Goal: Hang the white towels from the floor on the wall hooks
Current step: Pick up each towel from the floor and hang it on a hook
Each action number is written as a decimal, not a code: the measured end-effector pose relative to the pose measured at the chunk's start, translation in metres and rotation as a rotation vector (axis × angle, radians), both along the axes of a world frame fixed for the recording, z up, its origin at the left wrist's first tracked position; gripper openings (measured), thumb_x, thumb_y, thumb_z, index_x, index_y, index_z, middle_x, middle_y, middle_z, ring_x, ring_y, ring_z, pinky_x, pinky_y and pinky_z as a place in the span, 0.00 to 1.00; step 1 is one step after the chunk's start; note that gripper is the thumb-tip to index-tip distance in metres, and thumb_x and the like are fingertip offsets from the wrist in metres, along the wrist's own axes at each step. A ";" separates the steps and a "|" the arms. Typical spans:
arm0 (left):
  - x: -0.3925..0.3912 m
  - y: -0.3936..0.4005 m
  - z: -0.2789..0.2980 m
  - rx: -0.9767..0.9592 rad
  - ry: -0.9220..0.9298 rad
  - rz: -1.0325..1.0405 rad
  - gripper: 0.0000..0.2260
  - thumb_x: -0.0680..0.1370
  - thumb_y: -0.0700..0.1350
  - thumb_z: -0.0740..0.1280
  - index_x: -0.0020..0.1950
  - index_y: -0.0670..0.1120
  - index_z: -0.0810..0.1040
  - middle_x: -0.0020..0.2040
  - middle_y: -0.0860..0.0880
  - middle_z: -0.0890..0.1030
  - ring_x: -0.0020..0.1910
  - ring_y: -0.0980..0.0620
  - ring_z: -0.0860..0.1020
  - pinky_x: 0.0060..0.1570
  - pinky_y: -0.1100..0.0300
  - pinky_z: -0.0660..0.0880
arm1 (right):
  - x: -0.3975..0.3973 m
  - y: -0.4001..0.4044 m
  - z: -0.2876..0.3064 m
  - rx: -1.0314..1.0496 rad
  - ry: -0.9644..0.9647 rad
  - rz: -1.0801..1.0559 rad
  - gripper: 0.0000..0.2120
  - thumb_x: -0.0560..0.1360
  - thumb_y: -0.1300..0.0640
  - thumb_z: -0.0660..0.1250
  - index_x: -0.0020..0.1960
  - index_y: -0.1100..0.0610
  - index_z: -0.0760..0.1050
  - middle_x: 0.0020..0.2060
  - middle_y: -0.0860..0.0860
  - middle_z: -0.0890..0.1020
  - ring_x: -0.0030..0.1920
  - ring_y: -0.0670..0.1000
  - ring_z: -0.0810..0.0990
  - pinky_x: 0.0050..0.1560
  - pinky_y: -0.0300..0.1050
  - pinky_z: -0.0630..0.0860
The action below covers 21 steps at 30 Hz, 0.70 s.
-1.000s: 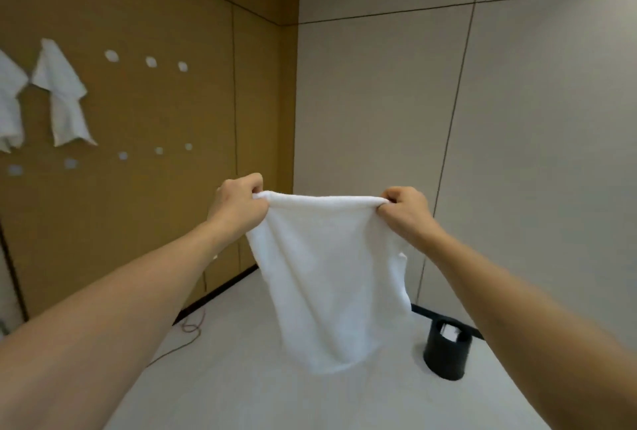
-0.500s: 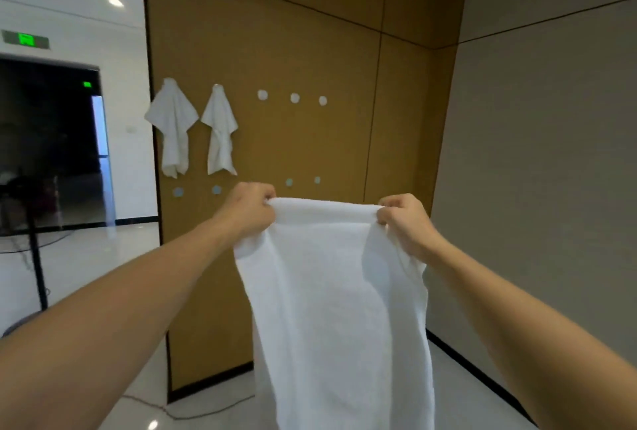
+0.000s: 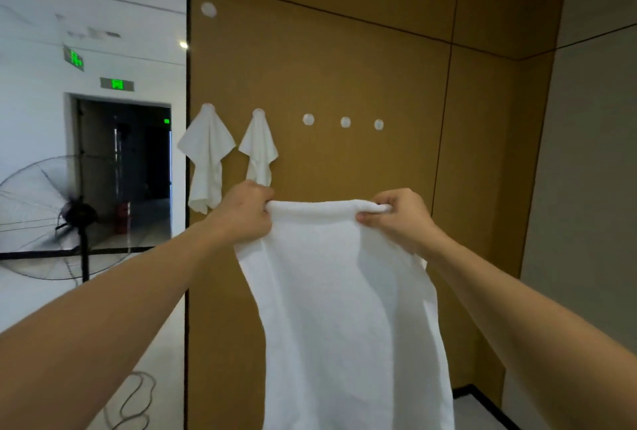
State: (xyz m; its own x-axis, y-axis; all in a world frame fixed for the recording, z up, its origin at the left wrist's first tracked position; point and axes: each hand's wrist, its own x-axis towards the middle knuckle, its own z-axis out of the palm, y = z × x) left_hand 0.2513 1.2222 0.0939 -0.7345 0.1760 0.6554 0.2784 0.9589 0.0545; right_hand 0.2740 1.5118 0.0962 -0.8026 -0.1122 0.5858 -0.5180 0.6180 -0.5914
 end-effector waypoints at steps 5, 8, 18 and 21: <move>-0.092 -0.017 0.017 0.215 0.043 -0.119 0.06 0.69 0.34 0.58 0.35 0.41 0.73 0.32 0.44 0.75 0.33 0.48 0.73 0.31 0.54 0.66 | -0.108 -0.022 0.022 0.138 0.004 -0.118 0.12 0.70 0.49 0.73 0.34 0.55 0.78 0.33 0.48 0.80 0.36 0.51 0.79 0.37 0.49 0.78; -0.150 -0.027 0.027 0.298 0.092 -0.184 0.07 0.67 0.34 0.57 0.33 0.42 0.72 0.30 0.43 0.74 0.32 0.47 0.73 0.31 0.57 0.64 | -0.167 -0.035 0.034 0.242 0.031 -0.180 0.07 0.72 0.50 0.71 0.39 0.53 0.80 0.37 0.49 0.81 0.39 0.50 0.80 0.45 0.55 0.82; -0.292 -0.054 0.055 0.224 0.239 -0.201 0.16 0.70 0.37 0.59 0.46 0.59 0.66 0.34 0.56 0.74 0.32 0.57 0.74 0.27 0.67 0.63 | -0.323 -0.062 0.066 0.107 0.097 -0.052 0.09 0.76 0.52 0.66 0.41 0.56 0.78 0.36 0.49 0.80 0.37 0.49 0.79 0.39 0.47 0.76; -0.330 -0.060 0.063 0.082 0.285 -0.225 0.26 0.70 0.34 0.59 0.59 0.61 0.64 0.49 0.56 0.77 0.41 0.56 0.75 0.37 0.66 0.68 | -0.368 -0.061 0.081 0.071 0.152 0.055 0.09 0.73 0.55 0.68 0.39 0.60 0.76 0.34 0.55 0.79 0.34 0.50 0.77 0.35 0.45 0.71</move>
State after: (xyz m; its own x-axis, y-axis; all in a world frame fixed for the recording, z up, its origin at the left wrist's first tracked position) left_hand -0.0790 1.1619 0.1570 -0.4692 0.2508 0.8467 0.4972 0.8674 0.0186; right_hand -0.0941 1.4505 0.1769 -0.6972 -0.1988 0.6887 -0.6320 0.6239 -0.4597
